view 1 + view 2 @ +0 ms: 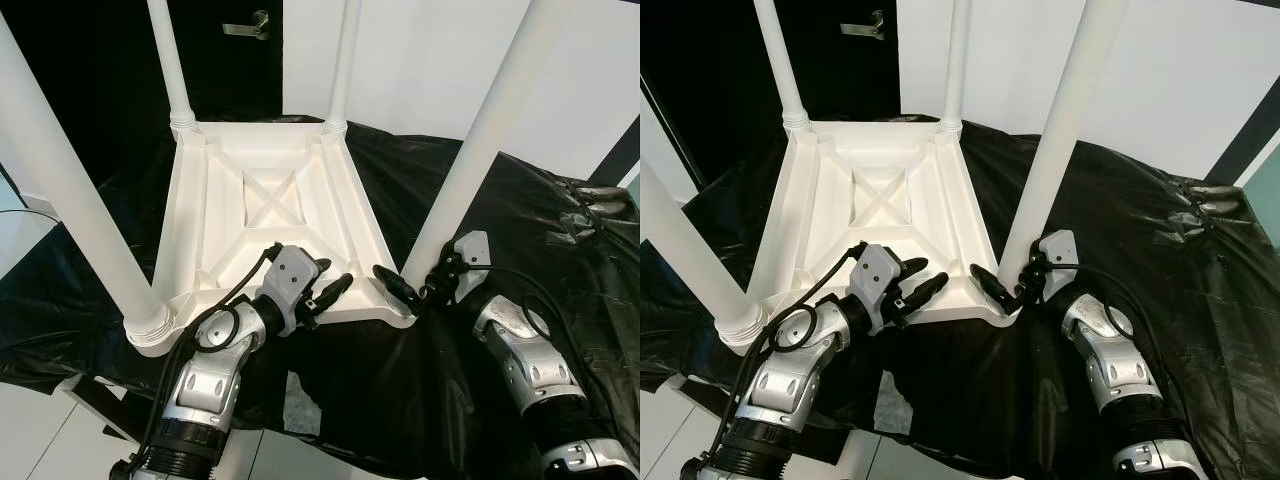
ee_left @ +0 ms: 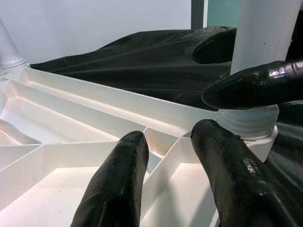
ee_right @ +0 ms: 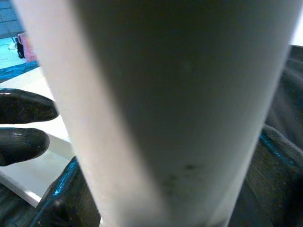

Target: Building children table

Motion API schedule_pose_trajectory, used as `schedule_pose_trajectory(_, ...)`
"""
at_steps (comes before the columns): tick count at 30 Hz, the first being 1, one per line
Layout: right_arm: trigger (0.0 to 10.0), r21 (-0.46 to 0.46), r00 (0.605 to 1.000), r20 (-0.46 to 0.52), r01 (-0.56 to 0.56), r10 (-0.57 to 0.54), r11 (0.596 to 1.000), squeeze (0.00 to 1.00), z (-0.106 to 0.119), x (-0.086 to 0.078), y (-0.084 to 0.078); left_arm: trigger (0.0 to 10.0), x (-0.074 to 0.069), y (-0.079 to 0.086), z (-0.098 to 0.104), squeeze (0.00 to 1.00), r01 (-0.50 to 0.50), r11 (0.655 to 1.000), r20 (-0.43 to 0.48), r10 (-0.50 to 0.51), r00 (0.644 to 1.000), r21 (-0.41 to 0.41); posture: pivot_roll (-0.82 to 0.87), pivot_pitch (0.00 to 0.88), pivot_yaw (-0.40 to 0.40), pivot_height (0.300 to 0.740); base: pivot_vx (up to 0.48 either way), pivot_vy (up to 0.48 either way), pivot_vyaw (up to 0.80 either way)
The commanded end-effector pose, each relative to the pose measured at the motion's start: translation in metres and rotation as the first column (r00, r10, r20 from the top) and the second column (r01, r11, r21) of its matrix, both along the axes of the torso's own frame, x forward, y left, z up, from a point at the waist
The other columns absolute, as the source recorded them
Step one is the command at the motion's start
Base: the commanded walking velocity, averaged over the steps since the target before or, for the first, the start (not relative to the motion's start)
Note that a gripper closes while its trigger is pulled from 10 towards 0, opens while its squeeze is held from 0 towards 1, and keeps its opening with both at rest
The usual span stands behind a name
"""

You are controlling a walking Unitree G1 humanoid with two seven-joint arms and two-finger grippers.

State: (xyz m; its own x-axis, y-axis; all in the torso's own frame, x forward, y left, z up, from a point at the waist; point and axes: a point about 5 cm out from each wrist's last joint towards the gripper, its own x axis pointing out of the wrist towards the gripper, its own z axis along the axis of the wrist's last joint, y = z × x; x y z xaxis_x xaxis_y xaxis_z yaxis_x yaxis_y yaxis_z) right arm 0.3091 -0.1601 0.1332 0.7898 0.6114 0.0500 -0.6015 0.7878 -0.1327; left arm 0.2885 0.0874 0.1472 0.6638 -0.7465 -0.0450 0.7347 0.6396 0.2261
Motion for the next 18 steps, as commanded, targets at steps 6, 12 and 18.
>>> schedule_pose_trajectory(6,10.0,-0.006,1.0,-0.002,0.0,0.0,1.0,0.0,0.0012,0.0022,-0.0059,10.0,0.002,0.0023,0.0015,0.0,-0.1,0.995,0.024,0.1,0.995,-0.021,0.12,0.0,-0.134,0.74,0.0,0.0,0.0)
schedule_pose_trajectory(12,10.0,0.014,0.999,-0.033,0.016,-0.015,1.0,0.0,-0.0002,0.0036,-0.0075,10.0,0.0043,0.006,0.0025,0.0,-0.144,0.989,0.022,0.145,0.989,-0.033,0.11,0.0,-0.13,0.74,0.0,0.0,0.0)
schedule_pose_trajectory(18,10.0,-0.016,1.0,-0.014,0.024,-0.024,1.0,0.0,0.0008,0.0044,-0.0089,10.0,0.0048,0.0088,0.0018,0.0,-0.149,0.988,0.029,0.149,0.988,-0.028,0.1,0.0,-0.119,0.74,0.0,0.0,0.0)
